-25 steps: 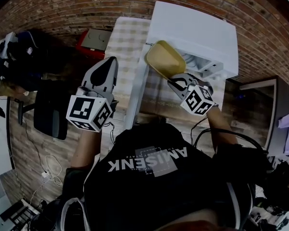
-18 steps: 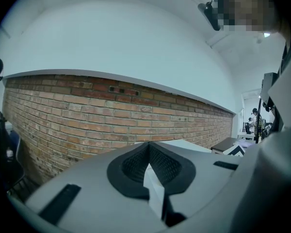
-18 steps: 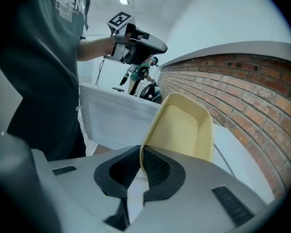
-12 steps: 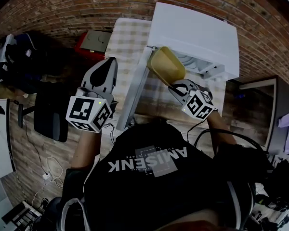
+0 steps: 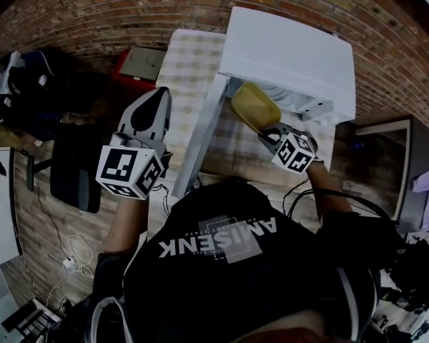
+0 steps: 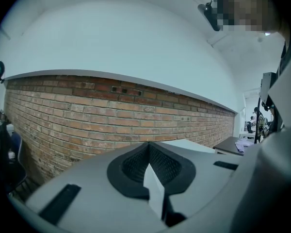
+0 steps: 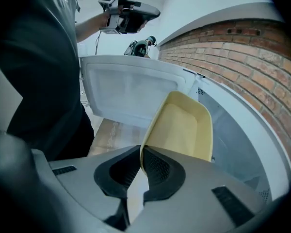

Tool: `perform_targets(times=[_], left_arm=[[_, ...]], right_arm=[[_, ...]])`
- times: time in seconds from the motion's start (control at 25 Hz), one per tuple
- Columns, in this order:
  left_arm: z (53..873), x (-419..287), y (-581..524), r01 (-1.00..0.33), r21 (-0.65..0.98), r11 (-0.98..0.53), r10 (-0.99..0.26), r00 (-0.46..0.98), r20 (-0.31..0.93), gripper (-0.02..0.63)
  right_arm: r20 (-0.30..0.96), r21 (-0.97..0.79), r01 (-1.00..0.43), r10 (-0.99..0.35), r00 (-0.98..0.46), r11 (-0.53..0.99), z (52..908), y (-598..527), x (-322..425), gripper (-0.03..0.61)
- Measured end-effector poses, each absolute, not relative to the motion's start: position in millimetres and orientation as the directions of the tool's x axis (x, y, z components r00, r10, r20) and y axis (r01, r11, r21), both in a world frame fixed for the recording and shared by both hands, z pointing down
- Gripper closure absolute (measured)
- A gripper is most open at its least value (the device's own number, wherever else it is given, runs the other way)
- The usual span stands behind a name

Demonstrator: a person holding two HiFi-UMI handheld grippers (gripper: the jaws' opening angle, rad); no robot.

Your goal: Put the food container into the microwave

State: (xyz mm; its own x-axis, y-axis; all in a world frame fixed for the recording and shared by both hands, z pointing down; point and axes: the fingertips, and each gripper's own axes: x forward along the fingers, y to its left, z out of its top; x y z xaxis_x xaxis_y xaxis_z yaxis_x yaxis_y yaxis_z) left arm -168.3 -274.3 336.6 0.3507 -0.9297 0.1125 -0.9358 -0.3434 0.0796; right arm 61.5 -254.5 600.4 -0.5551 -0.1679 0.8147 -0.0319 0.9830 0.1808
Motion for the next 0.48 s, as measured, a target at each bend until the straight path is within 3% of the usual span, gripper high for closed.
perform_targets(times=[0.48], left_arm=[[330,-174,-273,-0.953,0.070,-0.296,-0.946,0.302,0.115,0.601]], right_arm=[[0.893,0.093,-0.094,-0.125,-0.432,0.991,649,-299,83,0.529]])
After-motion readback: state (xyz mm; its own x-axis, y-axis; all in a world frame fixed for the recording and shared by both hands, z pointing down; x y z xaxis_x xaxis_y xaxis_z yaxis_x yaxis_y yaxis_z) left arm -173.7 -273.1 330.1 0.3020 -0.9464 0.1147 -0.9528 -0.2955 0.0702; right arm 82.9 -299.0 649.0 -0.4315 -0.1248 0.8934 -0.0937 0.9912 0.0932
